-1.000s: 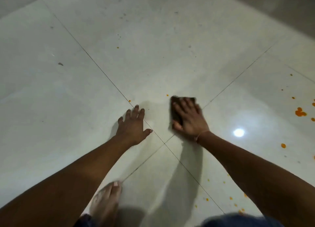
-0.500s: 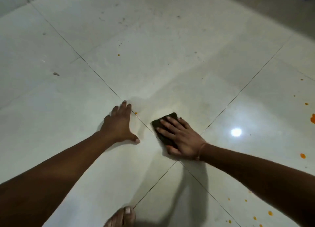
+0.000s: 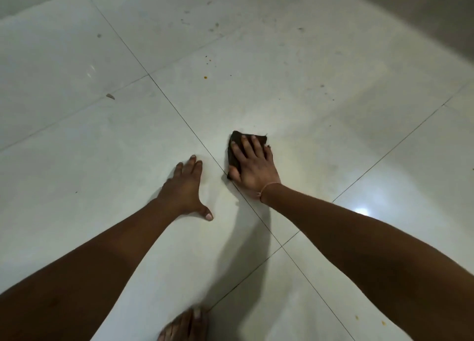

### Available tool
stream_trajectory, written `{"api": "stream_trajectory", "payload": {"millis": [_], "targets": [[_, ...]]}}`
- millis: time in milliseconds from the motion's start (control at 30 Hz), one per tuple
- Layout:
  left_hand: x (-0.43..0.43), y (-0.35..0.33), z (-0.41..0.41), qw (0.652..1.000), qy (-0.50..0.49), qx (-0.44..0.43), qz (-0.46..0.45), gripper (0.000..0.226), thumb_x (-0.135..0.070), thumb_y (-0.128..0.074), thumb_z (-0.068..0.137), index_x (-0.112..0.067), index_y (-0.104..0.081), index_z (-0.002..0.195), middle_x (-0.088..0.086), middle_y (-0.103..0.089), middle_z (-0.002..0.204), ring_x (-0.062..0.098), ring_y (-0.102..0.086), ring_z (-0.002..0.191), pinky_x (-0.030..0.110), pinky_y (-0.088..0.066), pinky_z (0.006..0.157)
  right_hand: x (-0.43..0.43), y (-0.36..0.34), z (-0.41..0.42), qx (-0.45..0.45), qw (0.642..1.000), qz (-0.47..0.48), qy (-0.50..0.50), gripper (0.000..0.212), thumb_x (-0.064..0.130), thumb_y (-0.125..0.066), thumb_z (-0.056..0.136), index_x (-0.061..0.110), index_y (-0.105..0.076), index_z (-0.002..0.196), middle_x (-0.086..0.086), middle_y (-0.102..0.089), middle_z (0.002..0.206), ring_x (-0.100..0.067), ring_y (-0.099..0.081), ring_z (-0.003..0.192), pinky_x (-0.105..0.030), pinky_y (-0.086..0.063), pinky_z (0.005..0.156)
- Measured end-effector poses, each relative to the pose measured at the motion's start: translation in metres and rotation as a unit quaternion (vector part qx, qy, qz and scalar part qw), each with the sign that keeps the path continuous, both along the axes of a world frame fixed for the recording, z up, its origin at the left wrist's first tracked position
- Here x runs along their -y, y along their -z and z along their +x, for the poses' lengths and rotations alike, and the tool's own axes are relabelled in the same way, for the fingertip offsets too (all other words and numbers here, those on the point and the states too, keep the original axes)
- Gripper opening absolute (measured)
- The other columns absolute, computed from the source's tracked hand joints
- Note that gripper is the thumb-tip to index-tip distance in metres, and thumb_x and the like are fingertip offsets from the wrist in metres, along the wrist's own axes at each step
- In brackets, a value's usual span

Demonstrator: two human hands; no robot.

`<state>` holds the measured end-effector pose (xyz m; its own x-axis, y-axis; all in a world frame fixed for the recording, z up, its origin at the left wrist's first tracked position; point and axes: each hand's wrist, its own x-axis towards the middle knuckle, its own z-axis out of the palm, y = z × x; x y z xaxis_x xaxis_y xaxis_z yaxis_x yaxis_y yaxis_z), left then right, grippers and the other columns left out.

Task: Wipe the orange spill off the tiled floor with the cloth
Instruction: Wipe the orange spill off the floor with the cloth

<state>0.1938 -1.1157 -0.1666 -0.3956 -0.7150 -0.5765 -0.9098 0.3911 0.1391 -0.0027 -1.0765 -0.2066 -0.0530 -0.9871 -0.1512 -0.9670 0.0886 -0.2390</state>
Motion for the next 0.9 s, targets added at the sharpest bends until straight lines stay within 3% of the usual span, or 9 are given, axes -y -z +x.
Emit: {"api": "stream_trajectory", "payload": {"millis": [133,167,267,300,433,500,600,733,900], "targets": [[-0.003,-0.005,-0.009,1.000,0.003,0.023,-0.003,0.147,-0.050,-0.091,0.049,-0.014,0.006,0.153,0.003,0.018,0.161,0.032,0.007,0.148,0.054,-0.026,0.112,-0.078,0.008,-0.015,0.011,0.980,-0.005,-0.199,0.075,0.057,-0.031,0.084,0.026,-0.023,0.153,-0.007,-0.017,0.161,-0.029,-0.008,0.149,-0.051,-0.008,0.117],[-0.006,-0.007,-0.014,0.999,0.018,0.026,-0.013,0.145,-0.050,-0.090,0.050,-0.014,0.006,0.153,0.004,0.017,0.161,0.033,0.006,0.148,0.055,-0.025,0.113,-0.083,0.007,-0.036,0.007,0.985,-0.007,-0.173,0.077,0.059,-0.030,0.083,0.026,-0.024,0.152,-0.007,-0.017,0.161,-0.028,-0.008,0.149,-0.053,-0.010,0.119],[-0.022,-0.012,-0.047,0.997,0.073,-0.009,-0.030,0.140,-0.051,-0.088,0.053,-0.017,0.003,0.153,0.005,0.014,0.161,0.031,0.004,0.148,0.054,-0.020,0.116,-0.089,0.002,-0.086,0.016,0.994,0.011,0.110,0.082,0.063,-0.019,0.079,0.028,-0.021,0.153,-0.005,-0.011,0.163,-0.026,-0.002,0.149,-0.053,-0.009,0.117],[-0.030,-0.014,-0.062,0.995,0.093,-0.026,-0.028,0.139,-0.052,-0.088,0.053,-0.018,0.002,0.154,0.004,0.013,0.162,0.030,0.003,0.148,0.053,-0.019,0.116,-0.109,0.001,-0.087,0.013,0.992,0.010,0.126,0.080,0.062,-0.020,0.081,0.028,-0.019,0.154,-0.004,-0.009,0.163,-0.025,0.000,0.149,-0.052,-0.007,0.118],[-0.071,-0.022,-0.128,0.981,0.184,-0.054,-0.016,0.137,-0.057,-0.086,0.052,-0.022,-0.001,0.154,0.004,0.009,0.162,0.030,0.001,0.149,0.052,-0.018,0.117,-0.239,0.001,-0.105,0.002,0.998,0.013,-0.059,0.074,0.058,-0.035,0.087,0.029,-0.023,0.153,-0.004,-0.016,0.161,-0.025,-0.008,0.149,-0.051,-0.013,0.116],[-0.100,-0.022,-0.160,0.969,0.242,-0.048,-0.005,0.136,-0.056,-0.086,0.053,-0.024,0.000,0.154,0.003,0.011,0.162,0.030,0.003,0.149,0.052,-0.015,0.116,-0.249,0.000,-0.156,-0.008,0.997,0.014,0.073,0.076,0.062,-0.031,0.085,0.028,-0.022,0.153,-0.006,-0.018,0.161,-0.027,-0.011,0.148,-0.055,-0.020,0.113],[-0.139,-0.020,-0.195,0.947,0.319,-0.035,0.004,0.137,-0.053,-0.087,0.053,-0.024,0.001,0.154,0.002,0.014,0.162,0.029,0.005,0.149,0.053,-0.013,0.117,-0.241,-0.005,-0.175,0.000,0.957,0.034,0.288,0.080,0.064,-0.019,0.083,0.027,-0.016,0.154,-0.005,-0.010,0.163,-0.029,-0.005,0.149,-0.053,-0.011,0.117],[-0.179,-0.019,-0.251,0.921,0.388,-0.022,-0.003,0.136,-0.049,-0.088,0.055,-0.022,0.002,0.154,0.002,0.014,0.162,0.030,0.006,0.149,0.053,-0.012,0.117,-0.338,0.003,-0.157,-0.012,0.984,0.030,0.176,0.075,0.060,-0.034,0.087,0.026,-0.023,0.153,-0.006,-0.018,0.161,-0.028,-0.009,0.149,-0.054,-0.019,0.115],[-0.201,-0.010,-0.298,0.900,0.436,-0.012,0.005,0.139,-0.047,-0.090,0.052,-0.022,0.003,0.153,0.002,0.015,0.161,0.031,0.008,0.148,0.057,-0.011,0.116,-0.343,0.000,-0.258,-0.038,0.907,0.032,0.418,0.081,0.065,-0.017,0.082,0.028,-0.018,0.154,-0.006,-0.014,0.162,-0.027,-0.008,0.148,-0.049,-0.010,0.116]]}}
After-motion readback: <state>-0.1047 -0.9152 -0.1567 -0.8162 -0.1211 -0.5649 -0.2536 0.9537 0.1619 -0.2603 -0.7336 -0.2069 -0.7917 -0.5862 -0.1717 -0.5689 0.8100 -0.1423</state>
